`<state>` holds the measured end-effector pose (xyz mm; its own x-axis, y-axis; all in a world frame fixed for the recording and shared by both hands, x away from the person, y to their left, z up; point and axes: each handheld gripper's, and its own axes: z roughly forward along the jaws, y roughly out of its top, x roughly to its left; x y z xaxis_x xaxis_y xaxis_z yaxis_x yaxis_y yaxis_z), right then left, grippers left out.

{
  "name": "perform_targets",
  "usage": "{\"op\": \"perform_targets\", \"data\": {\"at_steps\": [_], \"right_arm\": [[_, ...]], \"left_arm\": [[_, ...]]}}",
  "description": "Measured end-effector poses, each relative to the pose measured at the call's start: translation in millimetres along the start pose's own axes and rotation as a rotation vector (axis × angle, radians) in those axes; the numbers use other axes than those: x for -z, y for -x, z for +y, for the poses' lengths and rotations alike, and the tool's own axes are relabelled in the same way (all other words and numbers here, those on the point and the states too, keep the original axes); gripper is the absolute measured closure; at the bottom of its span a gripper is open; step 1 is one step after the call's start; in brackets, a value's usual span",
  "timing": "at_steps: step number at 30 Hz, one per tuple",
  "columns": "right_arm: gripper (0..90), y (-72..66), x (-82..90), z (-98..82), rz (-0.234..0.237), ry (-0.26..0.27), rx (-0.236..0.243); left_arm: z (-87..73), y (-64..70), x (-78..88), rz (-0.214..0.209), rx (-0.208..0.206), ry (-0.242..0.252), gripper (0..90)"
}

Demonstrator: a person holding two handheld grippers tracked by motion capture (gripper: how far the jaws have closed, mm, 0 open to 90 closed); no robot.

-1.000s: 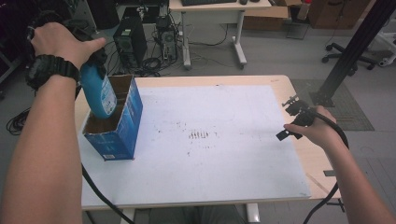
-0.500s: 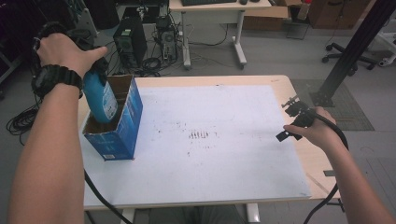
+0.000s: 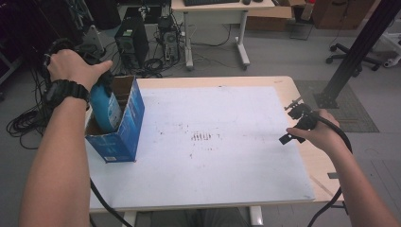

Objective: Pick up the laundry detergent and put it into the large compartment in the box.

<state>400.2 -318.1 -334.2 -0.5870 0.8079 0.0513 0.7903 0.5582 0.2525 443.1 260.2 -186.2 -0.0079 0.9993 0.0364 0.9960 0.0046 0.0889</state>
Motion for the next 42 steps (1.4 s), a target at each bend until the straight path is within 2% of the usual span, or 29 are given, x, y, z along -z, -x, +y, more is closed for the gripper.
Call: {"op": "perform_targets", "data": {"at_steps": [11, 25, 32, 42], "right_arm": [[20.7, -2.7, -2.6, 2.9, 0.000, -0.006, 0.007], [20.7, -3.5, -5.1, 4.1, -0.002, -0.015, 0.012], [20.7, -4.2, -7.2, 3.5, -0.001, -0.020, 0.010], [20.7, -3.8, -5.6, 2.9, -0.005, -0.018, 0.009]], "left_arm": [[0.2, 0.4, -25.2, -0.002, -0.001, -0.011, 36.9], [-0.4, 1.7, -65.8, -0.011, -0.004, -0.049, 36.9], [-0.4, 3.0, -79.5, -0.011, -0.005, -0.063, 37.0], [-1.7, 1.7, -93.3, -0.013, -0.005, -0.059, 36.9]]}}
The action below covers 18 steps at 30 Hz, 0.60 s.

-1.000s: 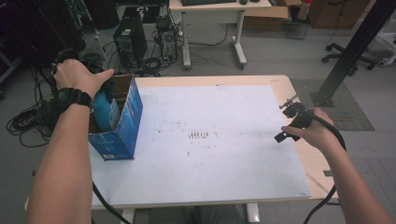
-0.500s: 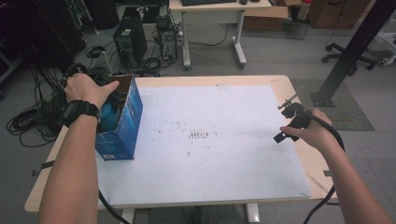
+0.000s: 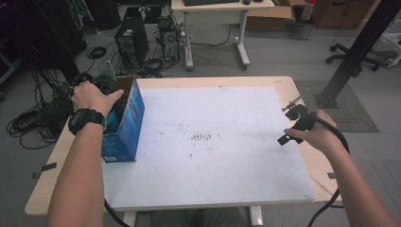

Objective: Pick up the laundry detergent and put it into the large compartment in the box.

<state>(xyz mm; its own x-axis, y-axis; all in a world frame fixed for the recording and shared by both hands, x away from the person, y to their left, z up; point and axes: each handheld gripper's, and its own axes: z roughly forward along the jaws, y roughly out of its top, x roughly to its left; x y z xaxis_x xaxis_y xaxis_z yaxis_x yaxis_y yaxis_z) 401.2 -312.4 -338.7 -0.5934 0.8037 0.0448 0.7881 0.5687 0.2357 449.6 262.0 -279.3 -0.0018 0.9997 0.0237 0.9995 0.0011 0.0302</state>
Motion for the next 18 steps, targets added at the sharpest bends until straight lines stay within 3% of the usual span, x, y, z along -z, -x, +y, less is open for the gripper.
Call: {"op": "perform_targets", "data": {"at_steps": [18], "right_arm": [[20.6, -0.3, 0.7, 0.2, 0.001, -0.003, -0.001]], "left_arm": [[-0.5, -1.8, -8.2, 0.003, 0.005, 0.008, 36.5]]}}
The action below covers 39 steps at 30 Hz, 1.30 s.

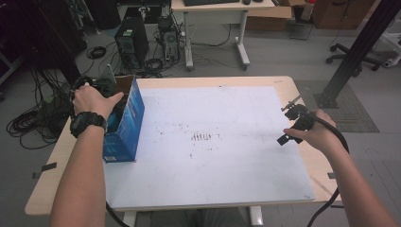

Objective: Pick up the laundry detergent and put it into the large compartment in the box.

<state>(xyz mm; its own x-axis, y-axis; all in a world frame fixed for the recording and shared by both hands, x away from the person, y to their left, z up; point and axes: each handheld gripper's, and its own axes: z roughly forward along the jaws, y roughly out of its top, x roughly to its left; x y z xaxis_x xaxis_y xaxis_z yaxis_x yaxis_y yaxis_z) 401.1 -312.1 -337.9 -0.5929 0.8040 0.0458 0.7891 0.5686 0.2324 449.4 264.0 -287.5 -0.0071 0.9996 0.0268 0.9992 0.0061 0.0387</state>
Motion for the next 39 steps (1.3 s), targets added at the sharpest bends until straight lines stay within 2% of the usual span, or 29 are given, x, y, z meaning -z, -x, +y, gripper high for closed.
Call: {"op": "perform_targets", "data": {"at_steps": [9, 18, 33, 34, 39], "right_arm": [[20.5, 0.9, 0.3, -2.9, -0.002, -0.001, -0.001], [20.5, 0.4, 1.0, -1.9, -0.002, 0.001, 0.001], [20.4, 0.2, -0.5, -2.0, 0.003, 0.000, 0.005], [20.4, 0.3, -0.8, -2.2, 0.002, 0.000, 0.006], [20.4, 0.8, -1.4, -2.7, 0.002, 0.000, 0.004]], "left_arm": [[-1.4, -1.5, -2.5, -0.004, 0.001, -0.016, 34.5], [-2.8, -1.8, 1.4, -0.035, 0.017, 0.010, 25.7], [-3.4, 0.3, 16.9, 0.001, 0.002, 0.020, 23.9], [-3.5, 0.6, 19.1, 0.015, 0.003, 0.025, 23.9], [-3.5, 1.8, 27.7, 0.034, 0.002, 0.037, 20.5]]}}
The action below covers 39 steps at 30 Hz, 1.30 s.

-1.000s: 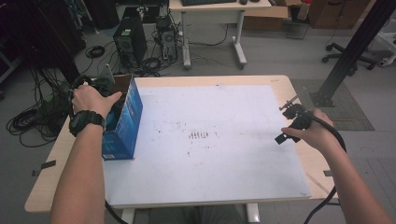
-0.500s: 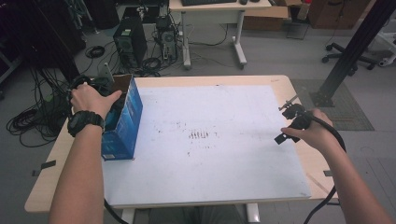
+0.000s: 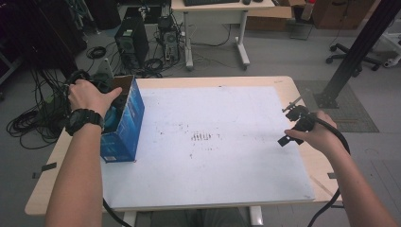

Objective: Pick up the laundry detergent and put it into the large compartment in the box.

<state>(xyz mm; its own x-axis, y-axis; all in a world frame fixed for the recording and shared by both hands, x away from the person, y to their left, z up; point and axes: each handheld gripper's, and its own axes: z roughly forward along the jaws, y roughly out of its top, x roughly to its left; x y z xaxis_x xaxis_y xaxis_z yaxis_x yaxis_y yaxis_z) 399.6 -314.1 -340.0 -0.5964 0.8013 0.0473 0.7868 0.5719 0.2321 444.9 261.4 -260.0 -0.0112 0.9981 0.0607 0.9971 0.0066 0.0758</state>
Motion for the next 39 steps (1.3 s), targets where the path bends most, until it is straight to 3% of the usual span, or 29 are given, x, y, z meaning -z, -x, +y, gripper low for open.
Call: {"op": "perform_targets", "data": {"at_steps": [10, 24, 30, 39], "right_arm": [[20.4, 0.1, 1.6, 0.4, -0.002, 0.004, -0.001], [20.3, -2.0, 1.4, 4.2, -0.003, 0.003, 0.007], [20.3, -2.6, 2.3, 4.5, -0.003, 0.002, 0.002], [20.2, -3.6, 3.4, 5.5, -0.005, 0.000, 0.005]], "left_arm": [[-0.7, -4.0, 18.0, 0.053, -0.001, 0.014, 18.5], [-0.9, -3.7, 45.8, 0.064, -0.015, 0.056, 17.0], [-1.6, -2.1, 55.1, 0.066, -0.028, 0.062, 16.7], [-3.5, 5.4, 74.3, 0.058, -0.061, 0.109, 16.5]]}}
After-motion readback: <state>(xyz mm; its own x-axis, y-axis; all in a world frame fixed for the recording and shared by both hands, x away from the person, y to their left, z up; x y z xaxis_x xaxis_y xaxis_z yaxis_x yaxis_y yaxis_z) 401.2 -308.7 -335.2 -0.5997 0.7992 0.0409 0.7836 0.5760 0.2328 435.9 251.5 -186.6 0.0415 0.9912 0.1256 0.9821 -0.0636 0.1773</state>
